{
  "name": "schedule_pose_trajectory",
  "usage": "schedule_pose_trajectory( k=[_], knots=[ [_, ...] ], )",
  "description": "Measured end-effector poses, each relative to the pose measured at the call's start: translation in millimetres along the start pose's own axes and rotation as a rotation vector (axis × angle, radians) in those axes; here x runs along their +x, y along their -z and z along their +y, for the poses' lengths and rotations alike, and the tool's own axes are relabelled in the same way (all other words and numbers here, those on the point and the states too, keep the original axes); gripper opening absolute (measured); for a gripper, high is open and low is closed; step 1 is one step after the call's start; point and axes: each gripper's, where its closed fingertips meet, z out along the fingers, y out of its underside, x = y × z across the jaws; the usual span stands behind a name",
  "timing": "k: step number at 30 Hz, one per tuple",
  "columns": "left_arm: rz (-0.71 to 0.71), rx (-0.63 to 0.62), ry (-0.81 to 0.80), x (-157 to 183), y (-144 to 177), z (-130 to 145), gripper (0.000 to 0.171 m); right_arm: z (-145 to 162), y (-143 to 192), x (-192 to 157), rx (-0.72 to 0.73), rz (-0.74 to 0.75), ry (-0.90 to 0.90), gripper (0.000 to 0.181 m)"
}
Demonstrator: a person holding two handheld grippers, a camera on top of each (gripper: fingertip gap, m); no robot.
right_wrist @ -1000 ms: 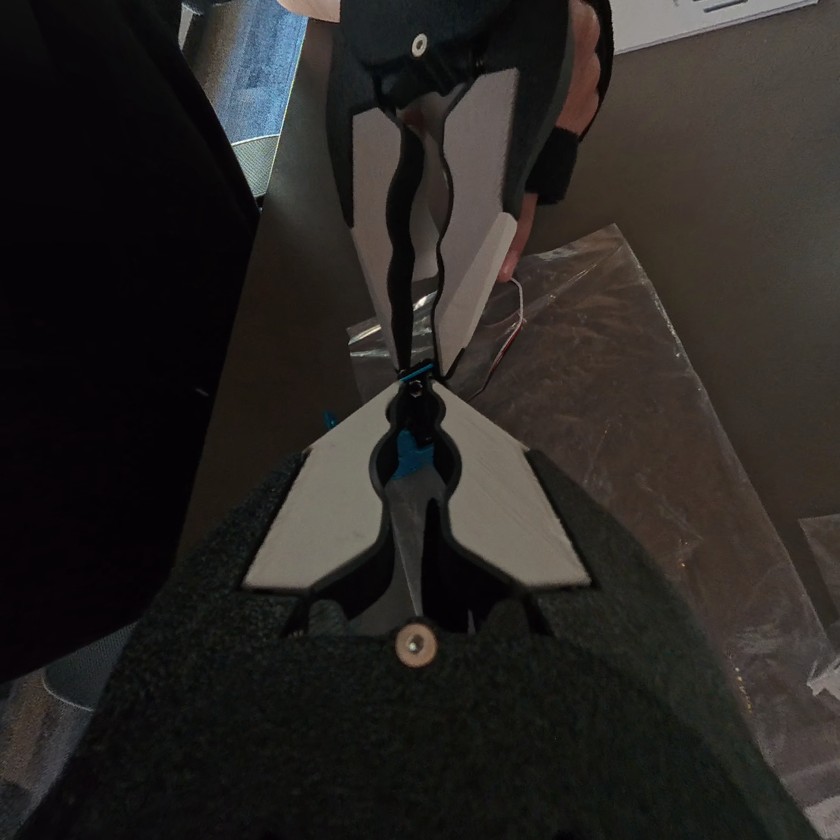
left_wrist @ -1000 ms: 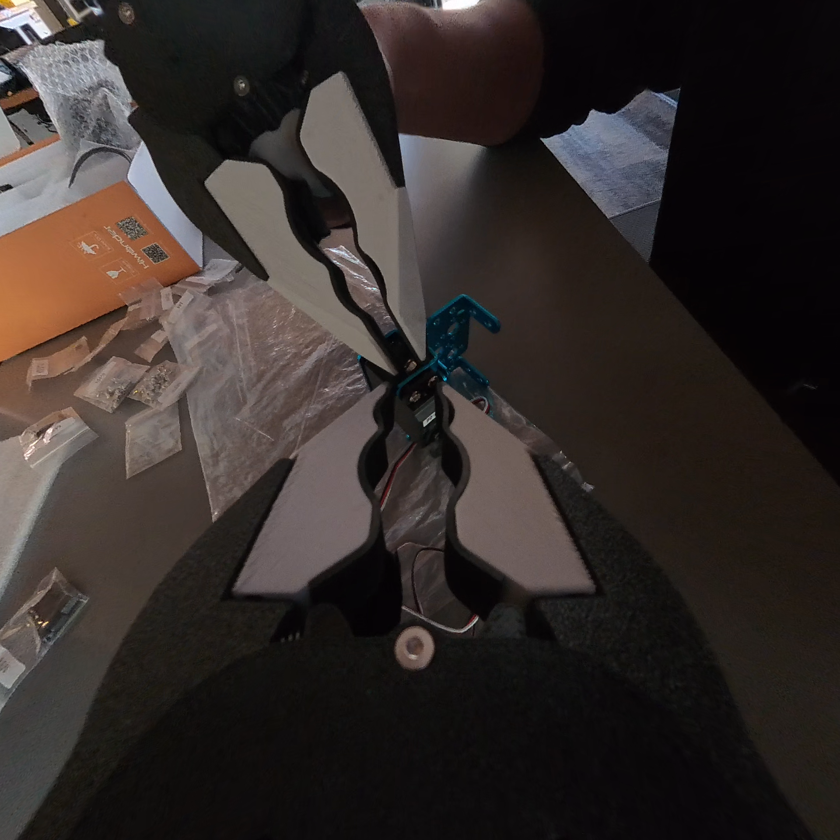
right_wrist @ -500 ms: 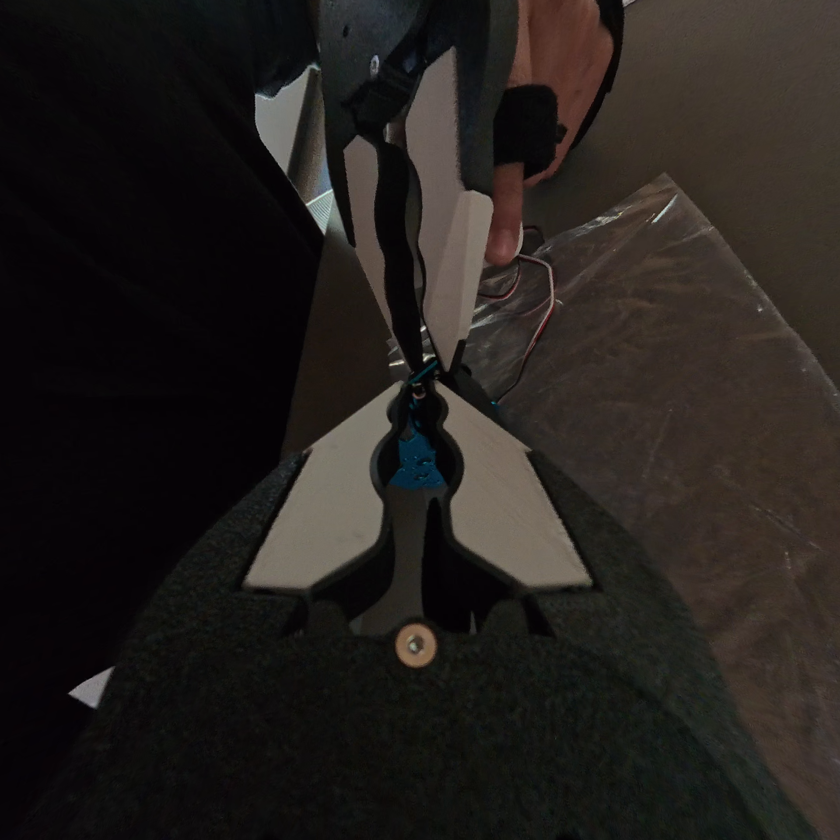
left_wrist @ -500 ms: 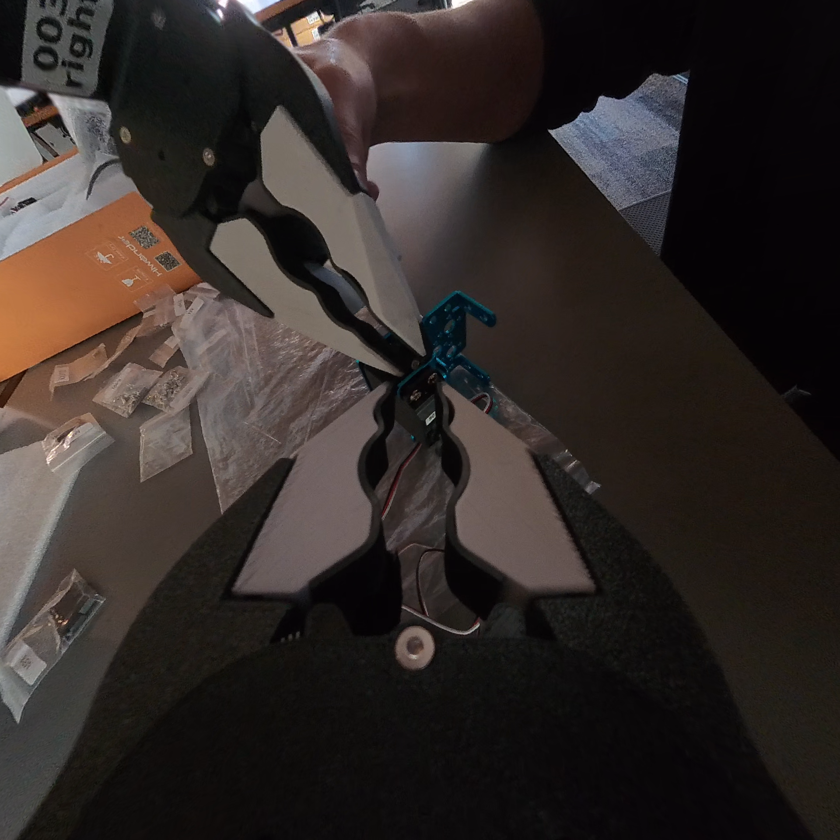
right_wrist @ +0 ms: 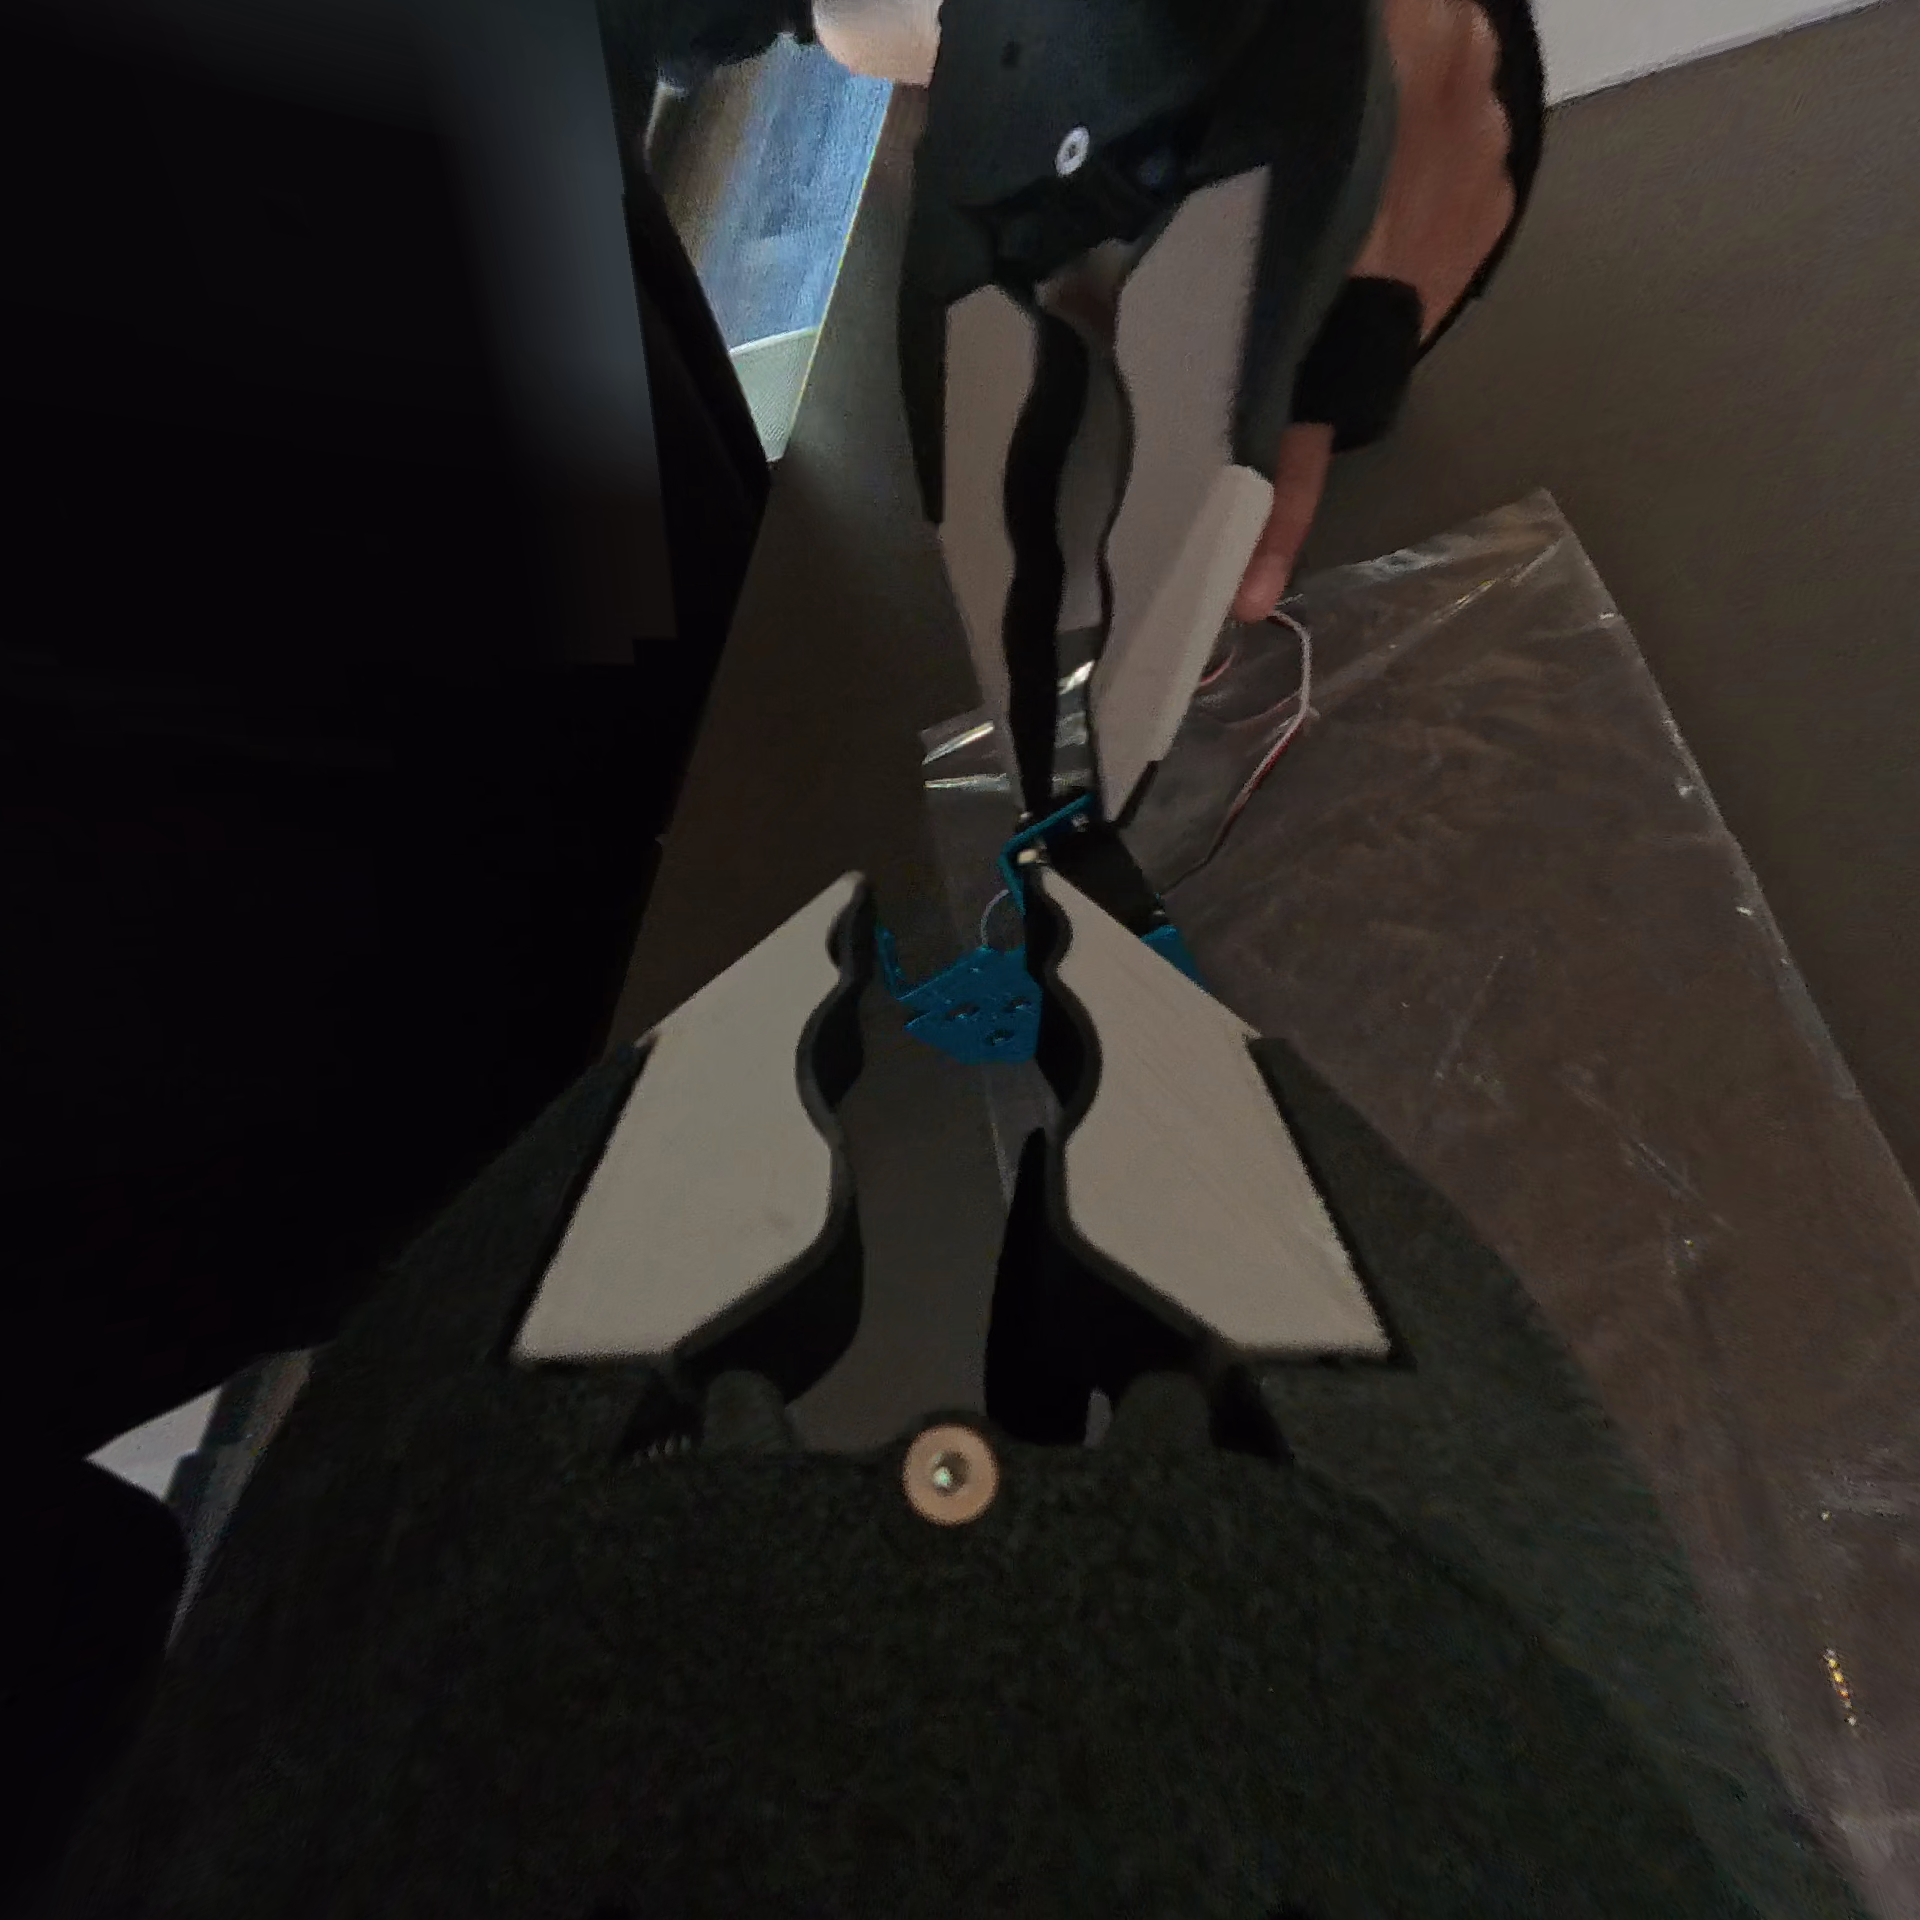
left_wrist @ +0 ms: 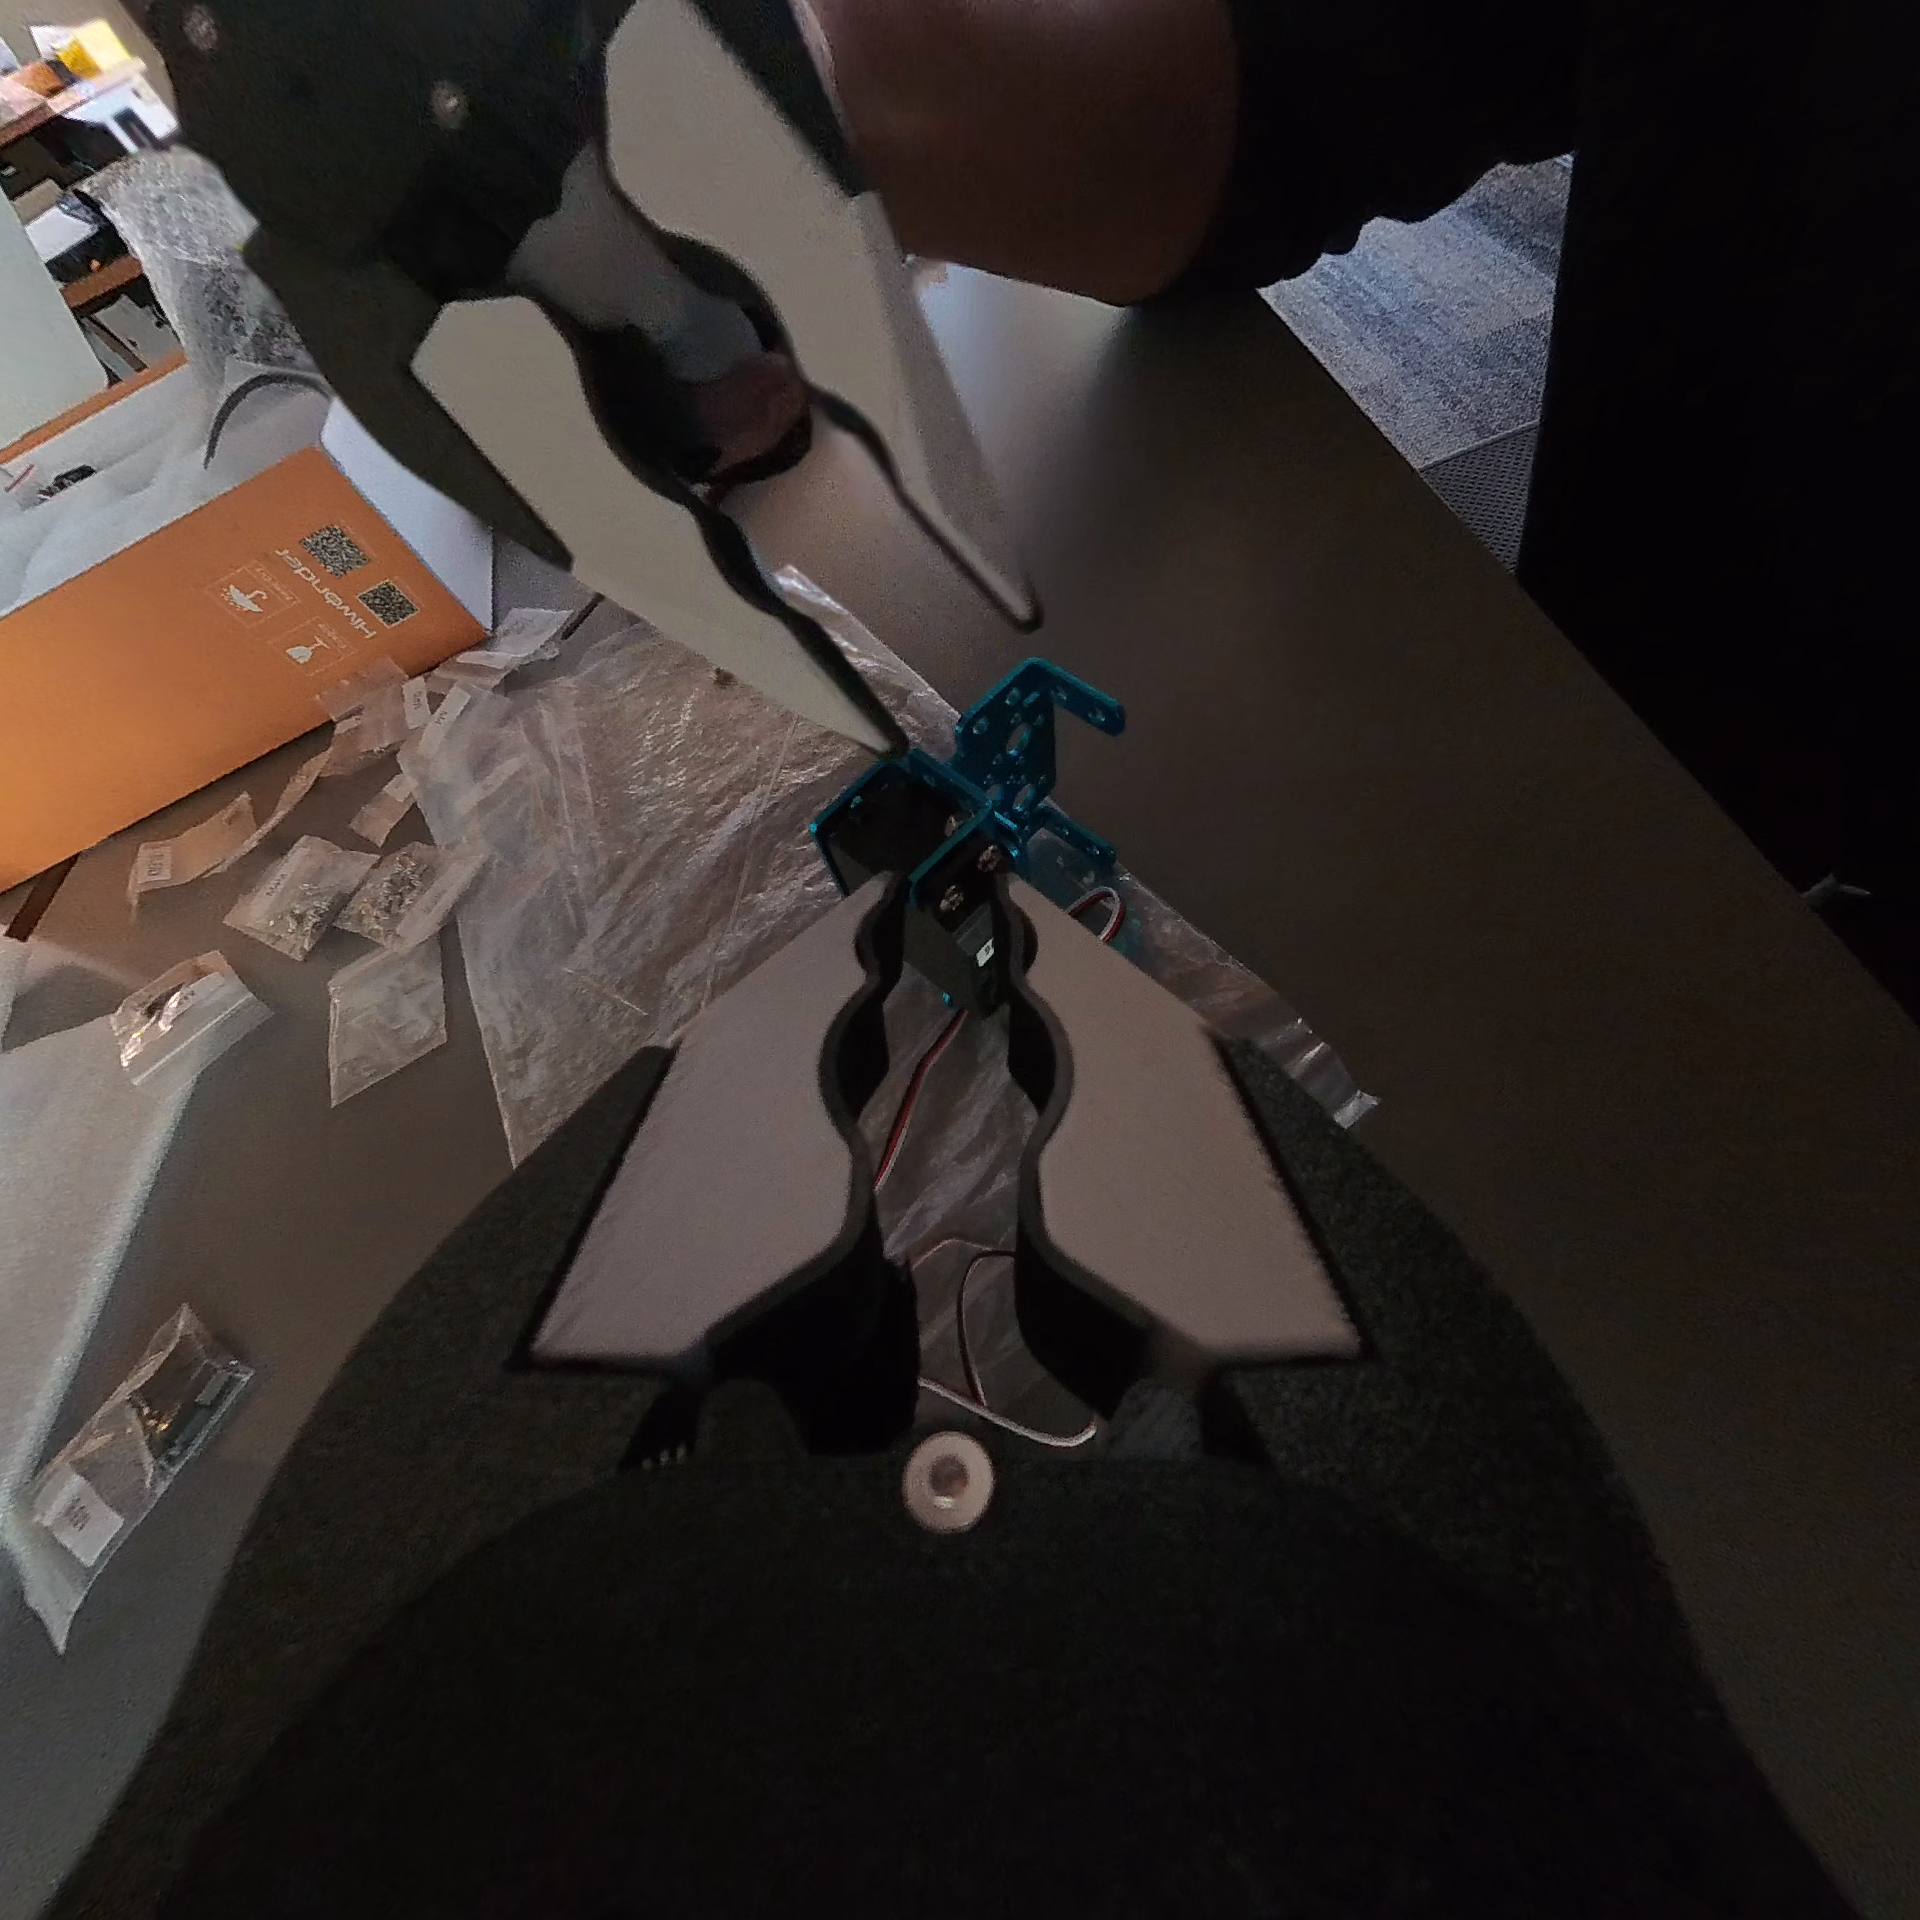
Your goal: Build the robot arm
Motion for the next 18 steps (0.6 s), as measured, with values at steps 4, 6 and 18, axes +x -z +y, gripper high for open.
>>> schedule_pose_trajectory(
  k=[4,6,18],
  knots=[
    [-0.002,-0.001,-0.001,-0.1,-0.2,0.1,0.016,5.2,-8.7,-1.5,-0.064,0.039,0.042,0.031],
    [-0.003,-0.002,-0.003,0.0,-0.3,0.0,0.016,5.9,-10.3,-0.6,-0.070,0.045,0.041,0.031],
    [-0.007,-0.007,-0.008,0.0,-0.8,0.0,0.015,6.1,-15.6,5.2,-0.081,0.081,0.054,0.031]
  ],
)
